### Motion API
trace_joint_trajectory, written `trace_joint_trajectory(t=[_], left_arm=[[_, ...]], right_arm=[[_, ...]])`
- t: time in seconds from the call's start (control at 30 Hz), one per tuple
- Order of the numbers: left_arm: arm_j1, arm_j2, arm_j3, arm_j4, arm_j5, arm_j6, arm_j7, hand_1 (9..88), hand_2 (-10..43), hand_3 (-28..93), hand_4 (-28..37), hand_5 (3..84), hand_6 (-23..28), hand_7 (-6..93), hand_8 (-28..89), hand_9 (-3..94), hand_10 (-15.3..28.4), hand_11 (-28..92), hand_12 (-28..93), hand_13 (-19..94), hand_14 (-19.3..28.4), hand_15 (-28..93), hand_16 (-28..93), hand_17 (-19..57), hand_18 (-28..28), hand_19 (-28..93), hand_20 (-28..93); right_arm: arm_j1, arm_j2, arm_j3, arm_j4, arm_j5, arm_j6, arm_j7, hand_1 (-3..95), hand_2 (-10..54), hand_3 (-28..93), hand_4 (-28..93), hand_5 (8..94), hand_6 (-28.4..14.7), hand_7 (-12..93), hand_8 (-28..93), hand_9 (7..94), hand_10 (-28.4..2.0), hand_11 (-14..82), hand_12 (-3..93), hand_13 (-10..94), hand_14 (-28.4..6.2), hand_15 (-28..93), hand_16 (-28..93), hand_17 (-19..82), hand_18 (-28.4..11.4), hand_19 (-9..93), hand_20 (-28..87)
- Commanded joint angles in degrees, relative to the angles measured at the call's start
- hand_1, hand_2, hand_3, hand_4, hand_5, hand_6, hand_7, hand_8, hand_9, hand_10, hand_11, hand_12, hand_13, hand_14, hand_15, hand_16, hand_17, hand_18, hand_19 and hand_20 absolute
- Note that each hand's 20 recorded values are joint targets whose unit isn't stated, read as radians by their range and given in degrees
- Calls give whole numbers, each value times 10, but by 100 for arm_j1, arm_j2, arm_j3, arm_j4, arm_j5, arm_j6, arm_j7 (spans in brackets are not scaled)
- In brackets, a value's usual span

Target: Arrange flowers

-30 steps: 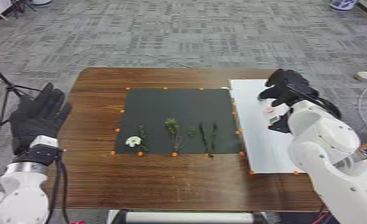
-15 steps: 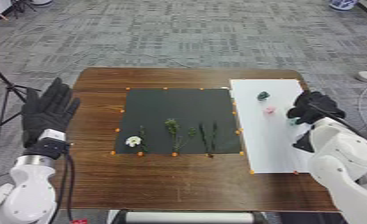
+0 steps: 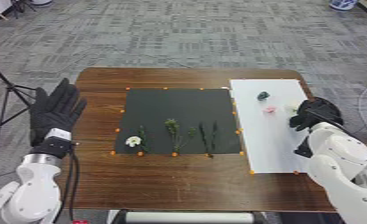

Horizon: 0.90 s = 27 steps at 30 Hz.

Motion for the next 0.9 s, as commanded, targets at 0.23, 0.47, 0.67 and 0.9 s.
trace_joint_trajectory(t=[0.23,0.47,0.67,0.9], left_arm=[[-43,-103,106,12,5,108,-68,266,216,555,-283,370,55,84,-85,259,98,124,72,163,53,92,-44,-48,86,184,105],[-45,-145,141,24,8,110,-131,247,214,592,-283,370,56,86,-86,261,100,130,72,168,56,96,-45,-49,87,192,106],[-143,-167,322,84,38,129,-276,231,208,640,-283,371,58,91,-86,261,112,138,73,168,65,108,-43,-49,87,195,104],[-200,-127,404,102,-35,198,-207,228,205,660,-283,372,60,95,-87,262,116,142,73,169,67,115,-45,-50,88,201,104]], right_arm=[[-16,-111,-169,263,-45,124,-139,435,-95,801,-277,517,-56,115,-104,479,-147,139,120,599,-134,690,256,338,-249,845,376],[-1,-103,-380,438,-322,530,-295,479,-95,778,-282,593,-27,152,-119,578,-130,164,140,633,-106,653,326,355,-241,850,384],[1,-118,-505,548,-385,958,-306,505,-95,760,-283,660,-7,207,-84,660,-119,200,160,652,-98,658,363,372,-236,861,396],[-4,-103,-623,636,-620,1360,-365,574,-95,688,-282,730,-6,300,2,766,-91,98,310,667,-89,648,402,384,-233,862,408]])
